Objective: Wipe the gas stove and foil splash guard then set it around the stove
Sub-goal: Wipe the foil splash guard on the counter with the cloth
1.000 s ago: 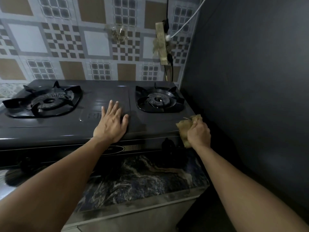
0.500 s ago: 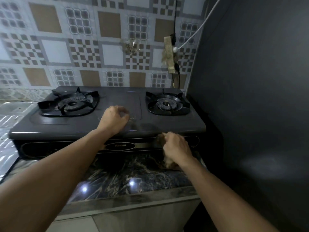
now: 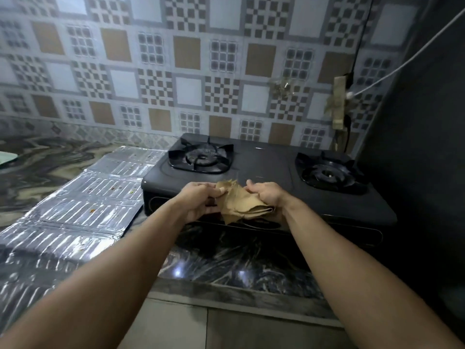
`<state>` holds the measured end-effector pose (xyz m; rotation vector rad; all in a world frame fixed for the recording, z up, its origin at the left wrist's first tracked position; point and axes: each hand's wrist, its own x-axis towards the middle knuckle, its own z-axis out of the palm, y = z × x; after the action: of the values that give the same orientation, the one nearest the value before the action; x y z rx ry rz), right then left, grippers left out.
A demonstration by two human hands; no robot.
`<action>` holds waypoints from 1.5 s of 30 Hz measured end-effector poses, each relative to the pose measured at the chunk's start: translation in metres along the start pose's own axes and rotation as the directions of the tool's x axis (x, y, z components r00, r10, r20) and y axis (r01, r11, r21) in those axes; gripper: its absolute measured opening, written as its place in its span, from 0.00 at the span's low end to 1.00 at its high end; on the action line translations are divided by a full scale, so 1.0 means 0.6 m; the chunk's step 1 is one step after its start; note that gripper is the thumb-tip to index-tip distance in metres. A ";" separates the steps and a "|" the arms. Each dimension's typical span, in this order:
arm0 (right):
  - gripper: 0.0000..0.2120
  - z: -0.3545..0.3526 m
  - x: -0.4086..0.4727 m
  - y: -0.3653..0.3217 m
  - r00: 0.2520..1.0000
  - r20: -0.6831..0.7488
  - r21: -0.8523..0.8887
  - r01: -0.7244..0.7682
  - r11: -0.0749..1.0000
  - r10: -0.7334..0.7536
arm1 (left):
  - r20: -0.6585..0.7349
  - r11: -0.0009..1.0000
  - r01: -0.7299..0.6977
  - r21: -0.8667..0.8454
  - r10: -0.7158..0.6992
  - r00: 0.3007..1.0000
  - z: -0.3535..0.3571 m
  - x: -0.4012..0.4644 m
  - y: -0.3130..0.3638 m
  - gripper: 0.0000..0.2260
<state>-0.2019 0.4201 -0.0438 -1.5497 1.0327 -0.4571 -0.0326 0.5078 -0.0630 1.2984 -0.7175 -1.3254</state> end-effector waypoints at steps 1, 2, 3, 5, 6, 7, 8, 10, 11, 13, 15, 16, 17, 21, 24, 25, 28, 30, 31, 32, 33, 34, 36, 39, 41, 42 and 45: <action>0.25 0.020 0.005 -0.007 0.996 0.088 0.078 -0.034 0.996 0.027 | -0.038 0.999 0.003 -0.044 -0.004 0.999 -0.019 -0.009 0.008 0.07; 0.29 0.039 0.009 -0.010 0.981 0.193 0.170 -0.068 0.983 0.035 | -0.079 0.997 0.012 -0.082 -0.018 0.997 -0.035 -0.020 0.018 0.07; 0.32 0.055 0.015 -0.010 0.956 0.293 0.254 -0.092 0.963 0.014 | -0.121 0.992 0.021 -0.124 -0.036 0.992 -0.050 -0.029 0.029 0.06; 0.35 0.084 0.022 -0.011 0.910 0.412 0.277 -0.072 0.958 -0.051 | -0.202 0.981 0.009 -0.194 -0.049 0.978 -0.079 -0.047 0.055 0.06; 0.33 0.103 0.024 -0.015 0.884 0.459 0.253 -0.039 0.967 -0.084 | -0.232 0.977 -0.009 -0.211 -0.041 0.972 -0.097 -0.057 0.068 0.06; 0.30 0.125 0.024 -0.020 0.857 0.502 0.235 -0.005 0.972 -0.117 | -0.255 0.977 -0.026 -0.214 -0.030 0.967 -0.116 -0.067 0.078 0.06; 0.26 0.144 0.027 -0.023 0.831 0.537 0.234 0.016 0.972 -0.143 | -0.269 0.978 -0.039 -0.204 -0.017 0.963 -0.131 -0.077 0.088 0.06; 0.22 0.186 0.032 -0.033 0.789 0.588 0.258 0.028 0.966 -0.180 | -0.288 0.983 -0.058 -0.174 0.005 0.958 -0.164 -0.096 0.101 0.08; 0.23 0.203 0.034 -0.037 0.776 0.602 0.284 0.013 0.959 -0.189 | -0.296 0.986 -0.064 -0.152 0.016 0.955 -0.179 -0.103 0.106 0.08; 0.26 0.245 0.038 -0.045 0.775 0.611 0.343 -0.073 0.936 -0.163 | -0.343 0.995 -0.066 -0.079 0.035 0.939 -0.219 -0.121 0.114 0.07; 0.22 0.274 0.042 -0.050 0.811 0.574 0.380 -0.136 0.915 -0.118 | -0.424 0.998 -0.068 0.013 0.067 0.903 -0.254 -0.136 0.118 0.05; 0.20 0.287 0.045 -0.053 0.827 0.555 0.394 -0.166 0.904 -0.090 | -0.463 0.996 -0.073 0.058 0.092 0.881 -0.272 -0.145 0.119 0.06; 0.19 0.302 0.048 -0.056 0.838 0.541 0.412 -0.191 0.891 -0.070 | -0.490 0.991 -0.086 0.099 0.124 0.863 -0.291 -0.154 0.119 0.09; 0.19 0.352 0.049 -0.071 0.804 0.577 0.437 -0.155 0.886 -0.144 | -0.536 0.967 -0.121 0.223 0.226 0.814 -0.343 -0.190 0.116 0.12; 0.21 0.385 0.048 -0.086 0.761 0.635 0.373 -0.151 0.915 -0.134 | -0.528 0.944 -0.156 0.292 0.295 0.797 -0.368 -0.207 0.112 0.10; 0.22 0.395 0.050 -0.090 0.745 0.656 0.355 -0.167 0.920 -0.118 | -0.517 0.939 -0.159 0.305 0.303 0.800 -0.375 -0.211 0.111 0.09; 0.26 0.428 0.058 -0.104 0.651 0.754 0.234 -0.142 0.962 -0.088 | -0.496 0.938 -0.145 0.316 0.293 0.817 -0.404 -0.225 0.108 0.06; 0.26 0.451 0.061 -0.115 0.619 0.783 0.159 -0.109 0.981 -0.058 | -0.508 0.948 -0.121 0.296 0.263 0.820 -0.426 -0.234 0.104 0.05; 0.25 0.462 0.064 -0.118 0.611 0.791 0.142 -0.117 0.983 -0.041 | -0.521 0.951 -0.111 0.290 0.254 0.815 -0.436 -0.240 0.101 0.05; 0.23 0.472 0.067 -0.122 0.606 0.795 0.130 -0.117 0.985 -0.033 | -0.532 0.953 -0.109 0.284 0.251 0.809 -0.445 -0.244 0.098 0.06; 0.22 0.483 0.072 -0.124 0.609 0.793 0.104 -0.099 0.990 -0.022 | -0.539 0.954 -0.113 0.278 0.252 0.804 -0.454 -0.247 0.096 0.06; 0.22 0.493 0.074 -0.128 0.616 0.788 0.077 -0.074 0.994 -0.015 | -0.542 0.956 -0.121 0.267 0.252 0.802 -0.462 -0.250 0.093 0.07; 0.22 0.519 0.078 -0.133 0.643 0.765 -0.001 -0.015 1.000 0.010 | -0.557 0.963 -0.127 0.237 0.242 0.795 -0.480 -0.255 0.083 0.07; 0.09 0.557 0.084 -0.132 0.704 0.710 -0.088 0.058 0.994 0.022 | -0.587 0.975 -0.117 0.191 0.209 0.782 -0.510 -0.254 0.060 0.09; 0.13 0.580 0.090 -0.133 0.702 0.712 -0.117 0.066 0.991 0.037 | -0.620 0.981 -0.110 0.159 0.186 0.762 -0.532 -0.252 0.046 0.12; 0.17 0.590 0.094 -0.135 0.711 0.702 -0.171 0.103 0.980 0.048 | -0.633 0.985 -0.107 0.139 0.171 0.755 -0.542 -0.250 0.038 0.13; 0.07 0.608 0.106 -0.148 0.791 0.612 -0.359 0.284 0.889 -0.006 | -0.696 0.994 -0.087 0.063 0.106 0.711 -0.578 -0.246 0.010 0.12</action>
<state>0.1431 0.5791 -0.0727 -2.0082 0.5231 0.1942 0.2672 0.7346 -0.0914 1.6141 -0.2511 -0.6344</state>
